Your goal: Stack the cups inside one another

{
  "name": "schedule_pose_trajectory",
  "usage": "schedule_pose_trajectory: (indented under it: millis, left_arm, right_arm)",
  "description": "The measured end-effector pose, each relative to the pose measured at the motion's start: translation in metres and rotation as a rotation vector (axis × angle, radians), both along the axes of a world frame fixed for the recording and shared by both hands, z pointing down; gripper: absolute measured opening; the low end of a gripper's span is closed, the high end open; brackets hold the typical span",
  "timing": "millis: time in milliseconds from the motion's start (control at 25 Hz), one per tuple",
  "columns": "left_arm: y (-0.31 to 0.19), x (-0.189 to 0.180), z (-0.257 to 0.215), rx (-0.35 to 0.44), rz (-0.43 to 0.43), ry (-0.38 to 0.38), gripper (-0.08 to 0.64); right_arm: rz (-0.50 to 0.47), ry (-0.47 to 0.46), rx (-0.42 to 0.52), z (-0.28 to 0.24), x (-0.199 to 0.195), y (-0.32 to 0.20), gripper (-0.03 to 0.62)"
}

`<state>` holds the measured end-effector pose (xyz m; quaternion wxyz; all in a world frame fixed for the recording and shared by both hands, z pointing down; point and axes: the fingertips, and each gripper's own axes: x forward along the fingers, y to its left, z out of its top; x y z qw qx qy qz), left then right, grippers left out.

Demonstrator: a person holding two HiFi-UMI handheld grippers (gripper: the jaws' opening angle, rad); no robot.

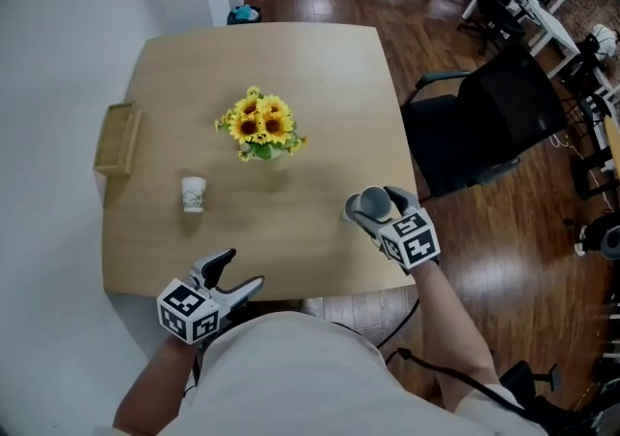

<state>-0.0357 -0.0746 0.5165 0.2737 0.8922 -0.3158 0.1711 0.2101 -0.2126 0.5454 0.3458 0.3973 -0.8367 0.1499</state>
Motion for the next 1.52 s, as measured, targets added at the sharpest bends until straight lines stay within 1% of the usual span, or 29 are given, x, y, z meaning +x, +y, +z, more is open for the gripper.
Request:
schedule_pose_trajectory:
  millis: [120,280,480,680,880,1040,1160,1320,1360,1400,1520]
  left_arm:
    - [0.005,-0.006,0.001,-0.006,-0.035,-0.011,0.341]
    - [0.009,-0.014,0.003,-0.011,-0.061,-0.025,0.341]
    - [0.011,-0.025,0.002,-0.011,-0.069,-0.029,0.341]
    - [0.009,-0.041,0.0,-0.008,-0.048,-0.026,0.341]
    - [0.005,-0.059,-0.001,0.003,-0.014,-0.012,0.341]
    - [0.004,-0.077,0.0,0.021,0.018,0.0,0.342]
    - [0.004,-0.095,0.006,0.027,0.033,-0.009,0.341]
    - [-0.01,-0.128,0.009,0.019,-0.006,-0.015,0.346]
    - [-0.018,-0.138,0.009,0.012,-0.023,-0.015,0.372]
    - [-0.027,-0.148,0.009,0.003,-0.04,-0.021,0.373]
    - [-0.066,-0.177,0.015,-0.018,-0.081,-0.074,0.373]
  right_arm:
    - [-0.016,0.005,-0.025,0.017,-0.001,-0.002,0.376]
    - [-0.008,-0.008,-0.043,0.026,-0.002,-0.002,0.38]
    - [0.018,-0.034,-0.03,0.016,-0.005,-0.001,0.402]
    - [0.043,-0.06,0.011,-0.01,-0.019,0.012,0.407]
    - [0.055,-0.08,0.031,-0.03,-0.048,0.036,0.41]
    - [0.061,-0.091,0.042,-0.044,-0.082,0.058,0.41]
    - [0.056,-0.103,0.039,-0.051,-0.11,0.073,0.41]
    - [0.049,-0.107,0.029,-0.051,-0.142,0.087,0.41]
    - [0.051,-0.107,0.027,-0.052,-0.149,0.09,0.41]
    - [0.055,-0.108,0.026,-0.052,-0.155,0.094,0.41]
    - [0.071,-0.111,0.022,-0.053,-0.17,0.106,0.41]
